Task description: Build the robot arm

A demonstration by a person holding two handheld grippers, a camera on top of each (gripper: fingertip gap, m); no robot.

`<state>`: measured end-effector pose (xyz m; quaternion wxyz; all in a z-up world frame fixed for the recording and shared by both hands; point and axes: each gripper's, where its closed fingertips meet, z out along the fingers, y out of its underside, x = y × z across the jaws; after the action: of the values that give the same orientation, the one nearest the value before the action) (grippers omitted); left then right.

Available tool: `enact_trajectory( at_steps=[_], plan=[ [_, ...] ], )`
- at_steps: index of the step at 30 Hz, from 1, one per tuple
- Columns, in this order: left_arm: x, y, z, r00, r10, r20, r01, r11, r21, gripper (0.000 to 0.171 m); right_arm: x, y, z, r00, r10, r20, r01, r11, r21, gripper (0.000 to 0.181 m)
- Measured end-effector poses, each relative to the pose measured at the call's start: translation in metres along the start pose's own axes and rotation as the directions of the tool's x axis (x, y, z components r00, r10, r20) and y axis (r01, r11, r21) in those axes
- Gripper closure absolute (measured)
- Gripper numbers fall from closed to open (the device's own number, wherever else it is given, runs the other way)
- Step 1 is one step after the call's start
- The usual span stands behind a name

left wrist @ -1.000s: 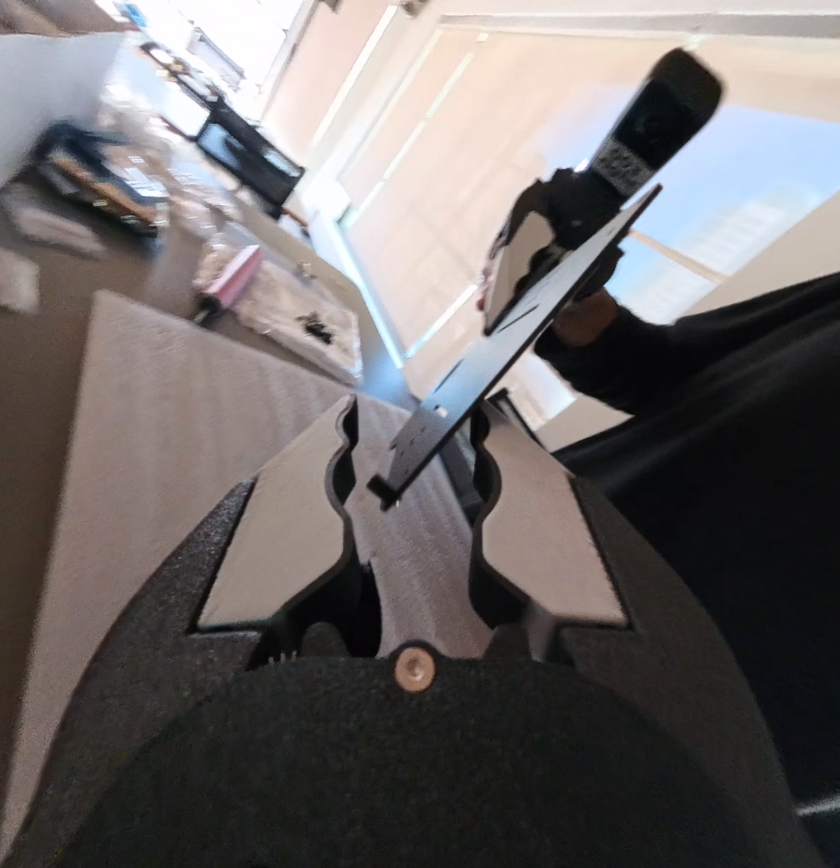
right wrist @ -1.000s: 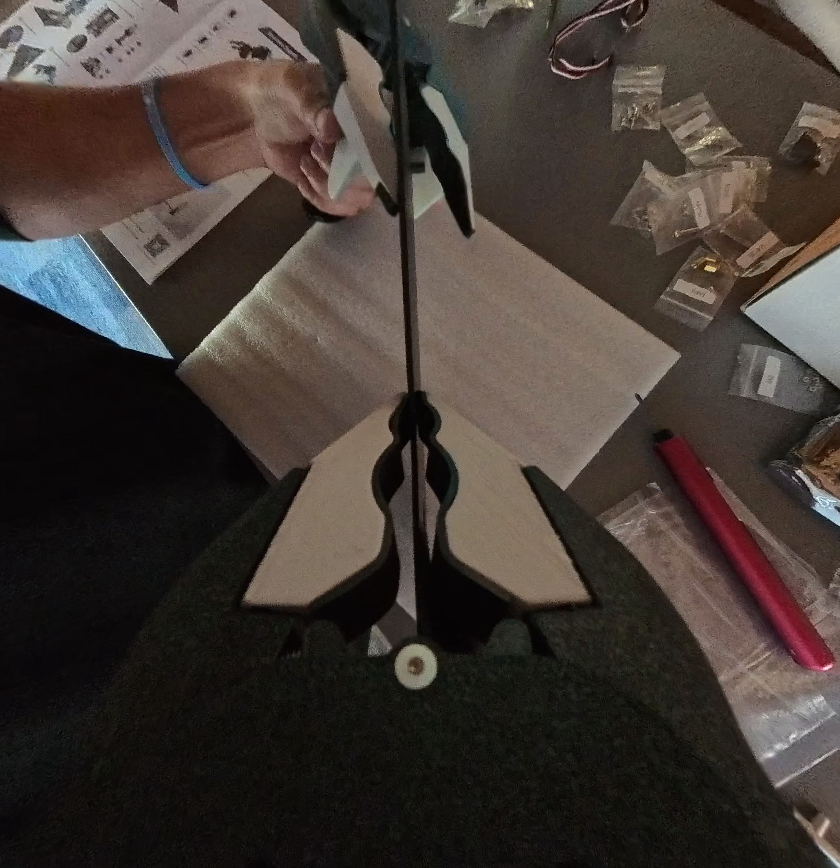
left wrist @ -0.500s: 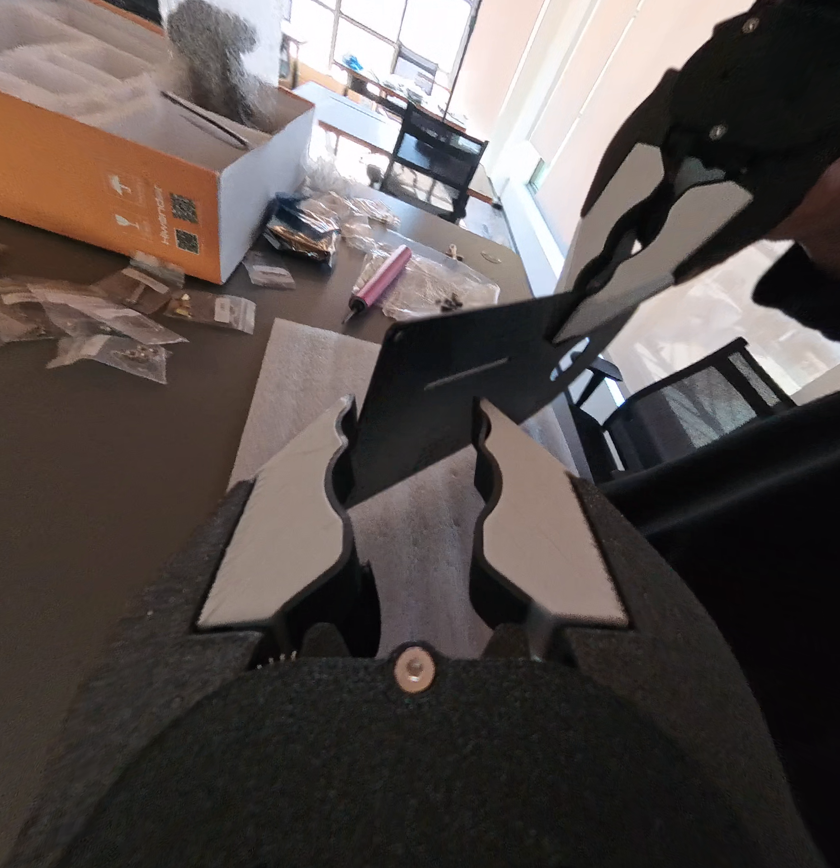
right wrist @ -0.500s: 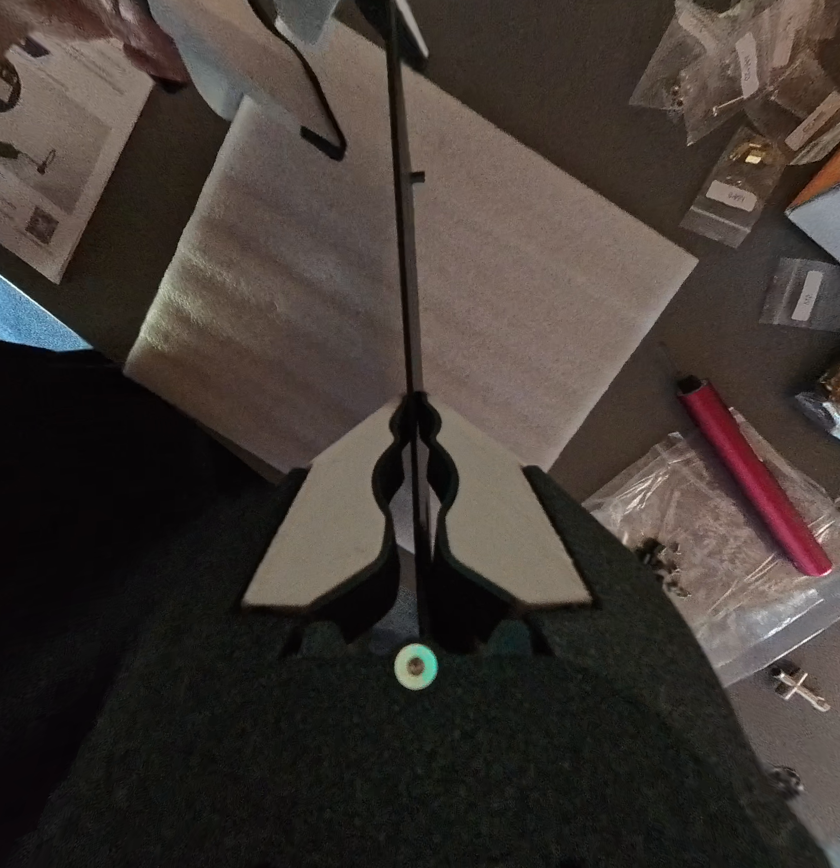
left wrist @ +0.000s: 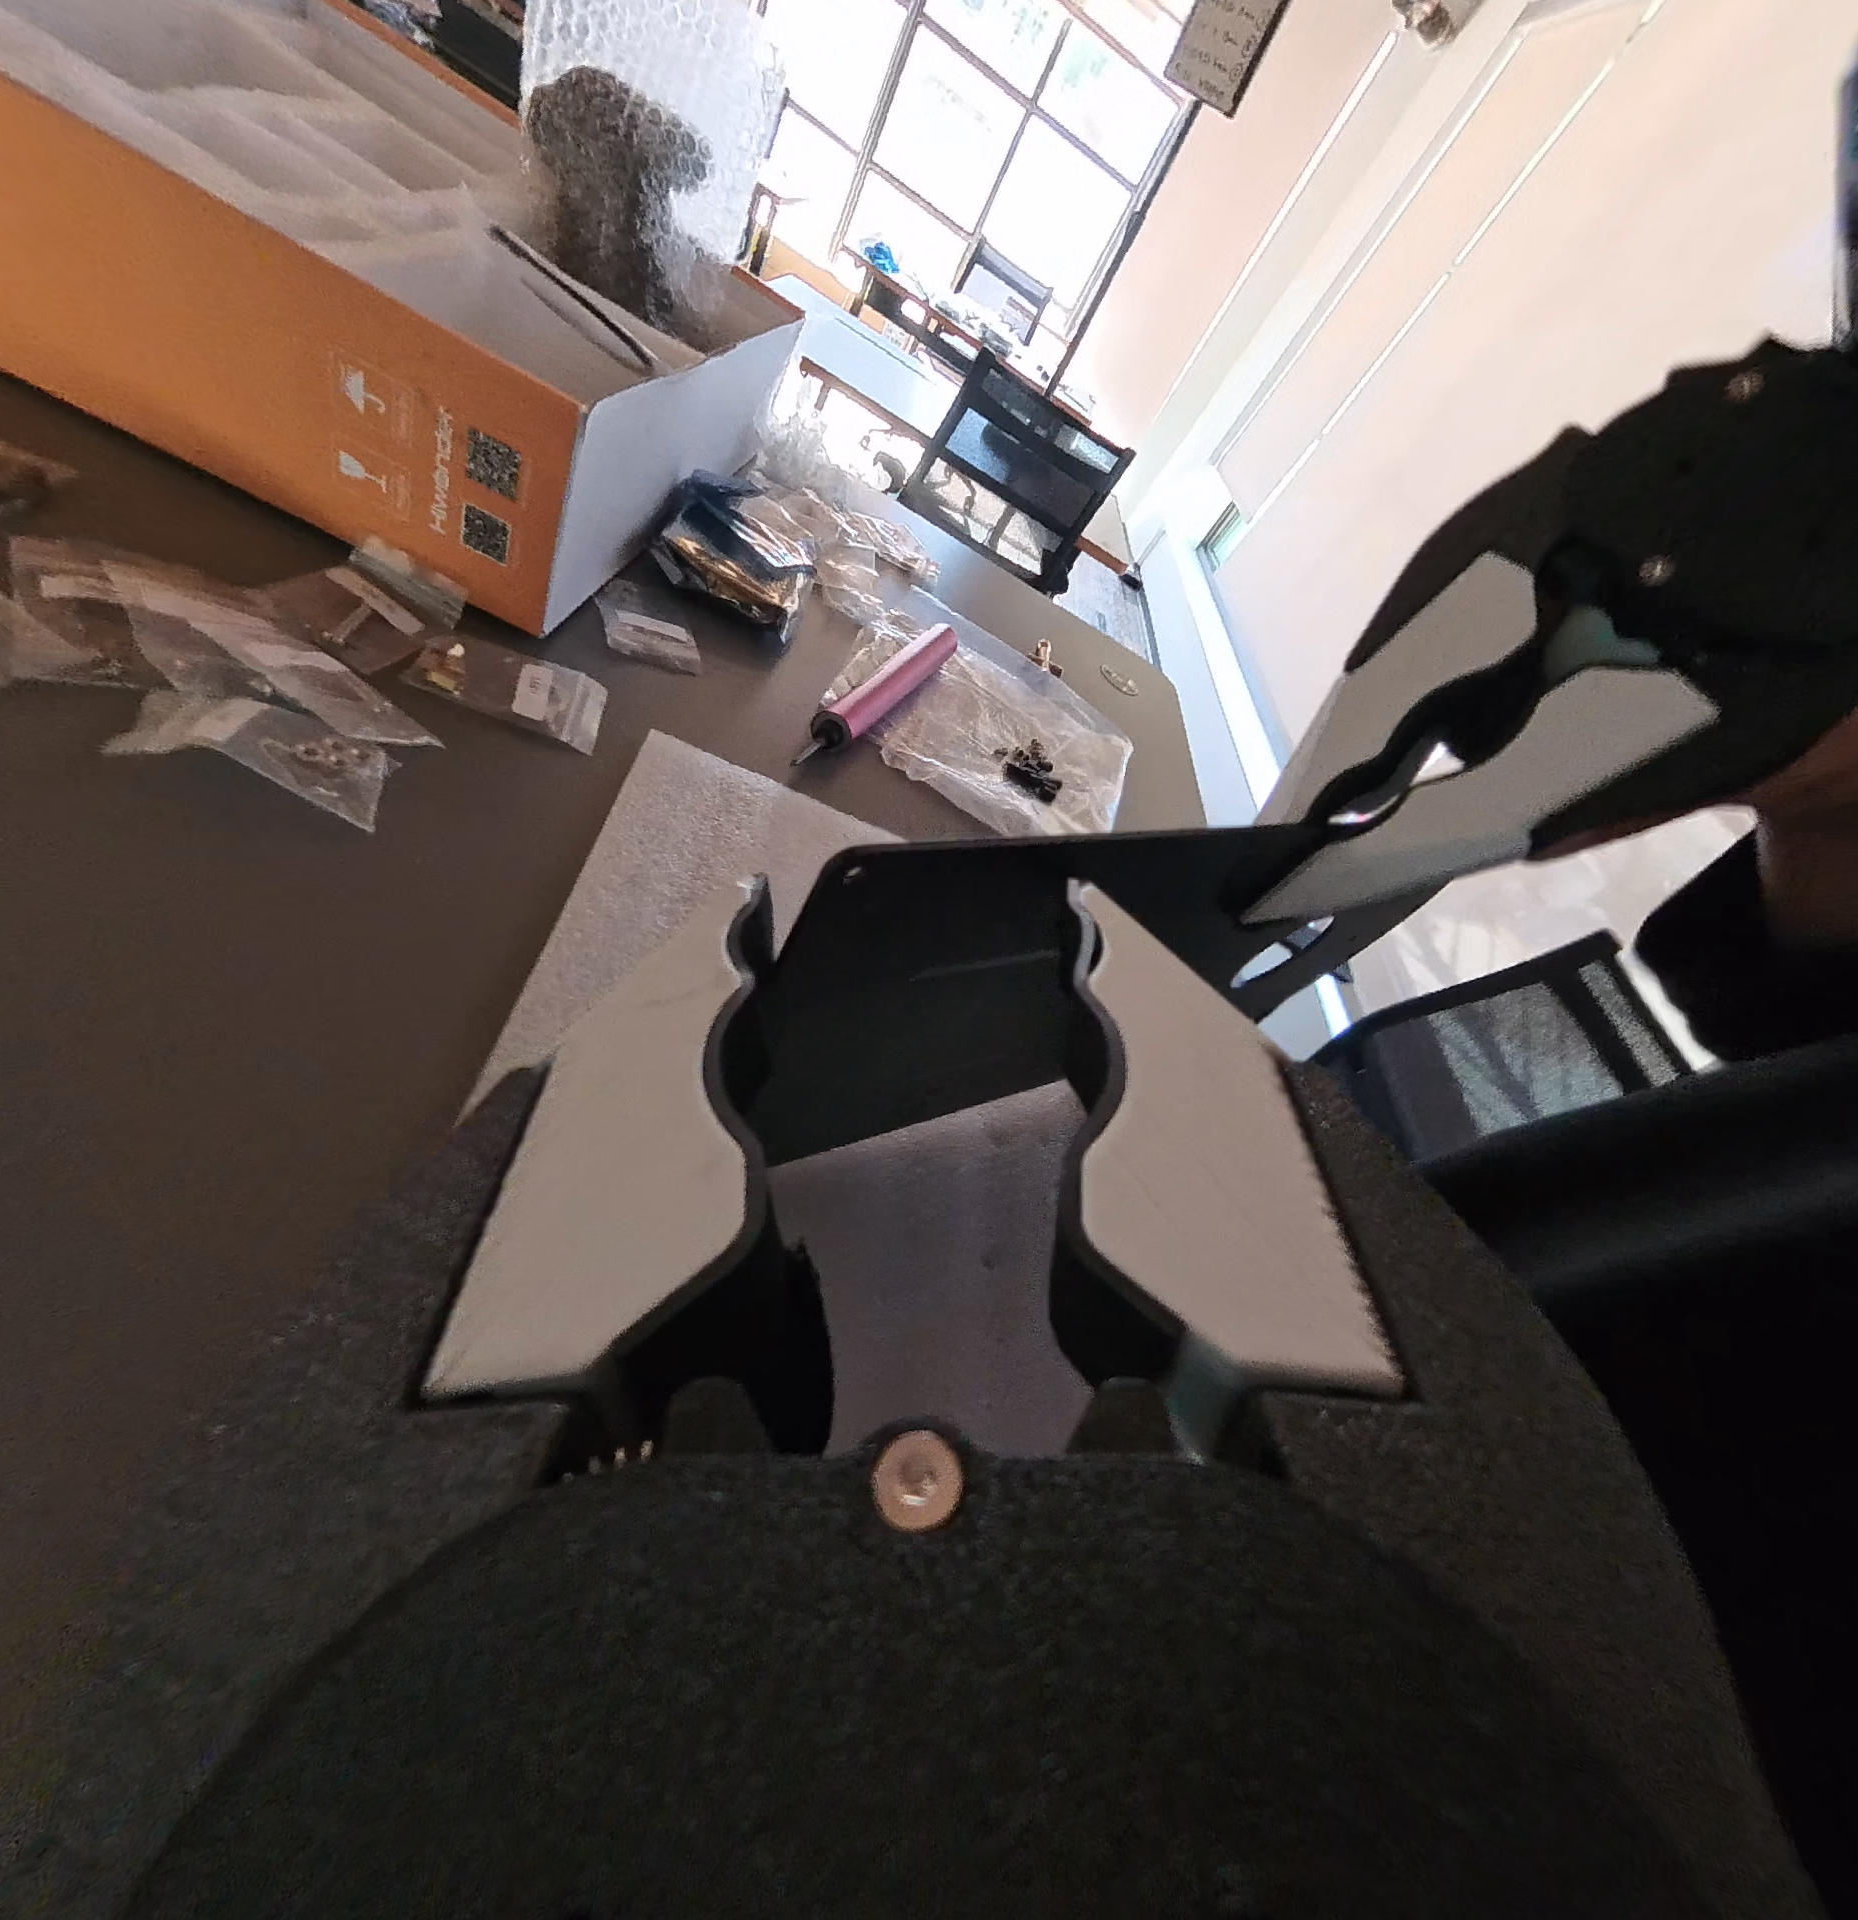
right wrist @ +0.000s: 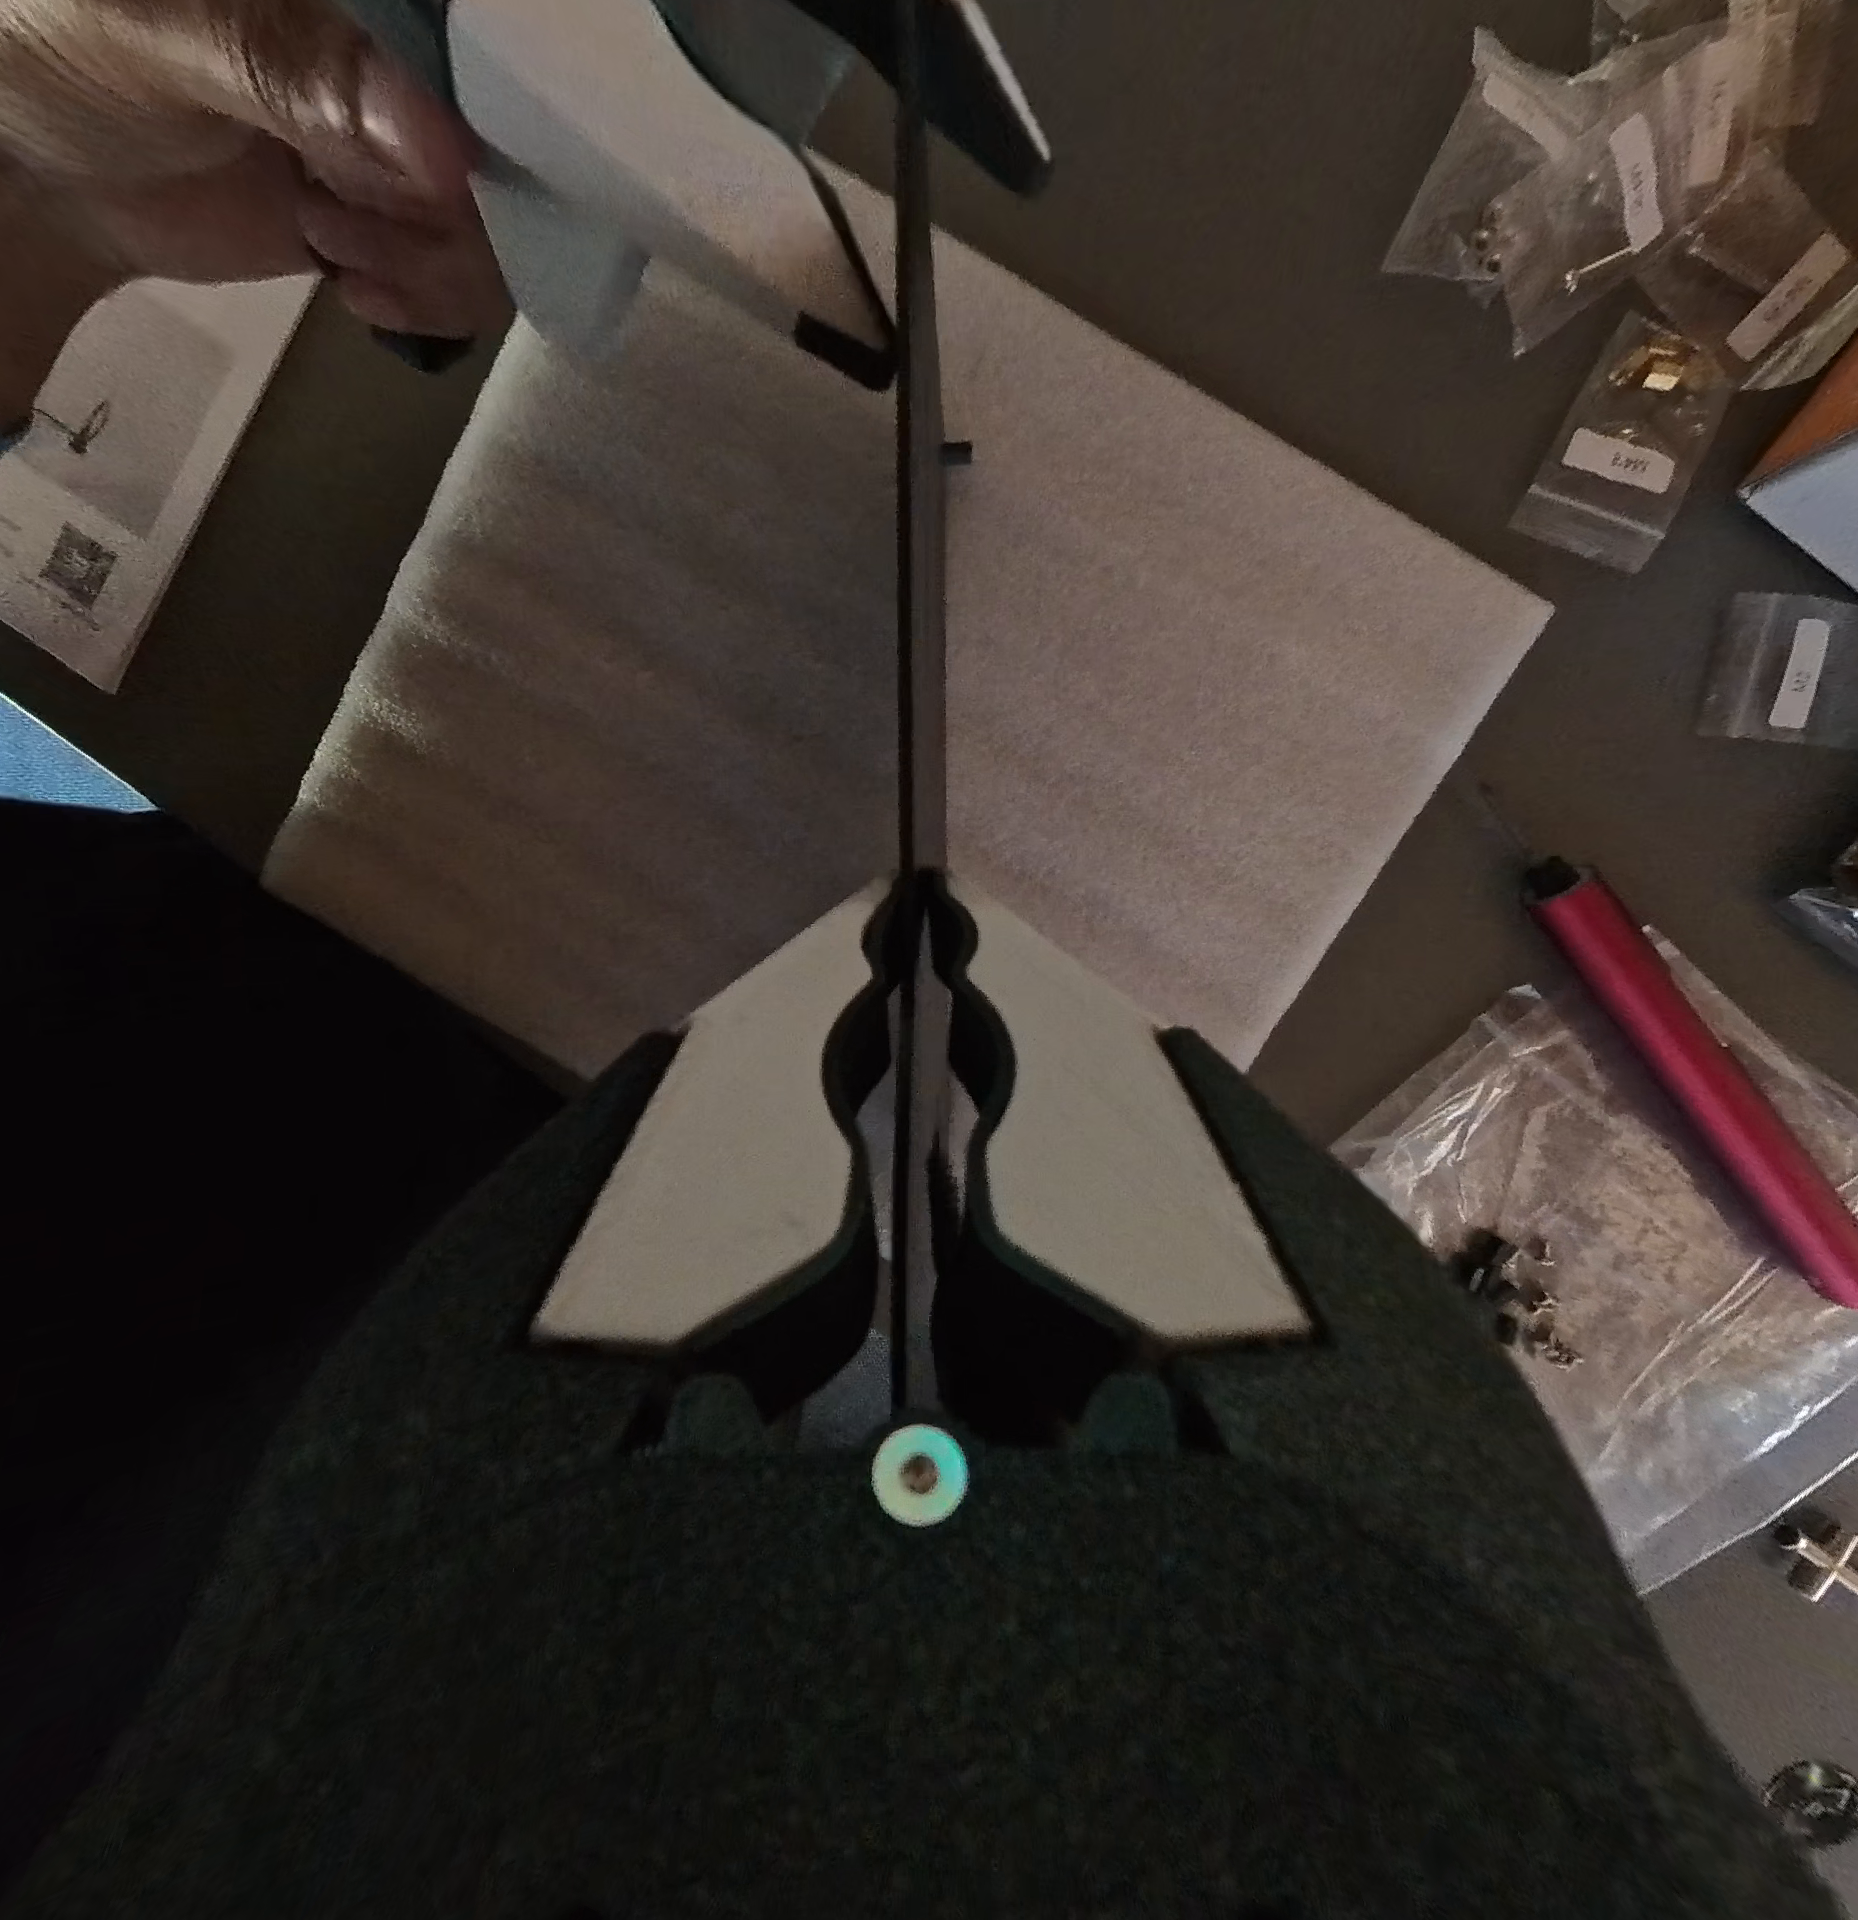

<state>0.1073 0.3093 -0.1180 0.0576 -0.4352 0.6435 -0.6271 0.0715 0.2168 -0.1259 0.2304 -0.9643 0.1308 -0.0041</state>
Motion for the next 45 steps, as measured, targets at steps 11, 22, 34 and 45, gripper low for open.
enact_trajectory(
  at_steps=[11,22,34,45],
  plan=[
    [0.001,-0.011,0.0,0.932,-0.356,0.072,0.347,0.931,0.116,0.088,0.008,-0.001,0.0,0.998,0.054,0.029,-0.056,0.997,0.05,0.18],
    [-0.017,-0.013,0.009,0.848,-0.467,0.251,0.412,0.878,0.243,0.113,0.009,-0.001,0.001,1.0,-0.014,0.0,0.014,1.0,0.021,0.18],
    [-0.018,-0.012,0.008,0.841,-0.46,0.283,0.4,0.883,0.248,0.114,0.005,-0.002,-0.009,0.993,0.024,0.118,-0.038,0.993,0.115,0.156],
    [-0.016,-0.01,0.006,0.839,-0.469,0.275,0.415,0.879,0.234,0.115,0.196,0.115,-0.069,0.954,0.286,-0.09,-0.231,0.893,0.386,0.161]
  ],
)
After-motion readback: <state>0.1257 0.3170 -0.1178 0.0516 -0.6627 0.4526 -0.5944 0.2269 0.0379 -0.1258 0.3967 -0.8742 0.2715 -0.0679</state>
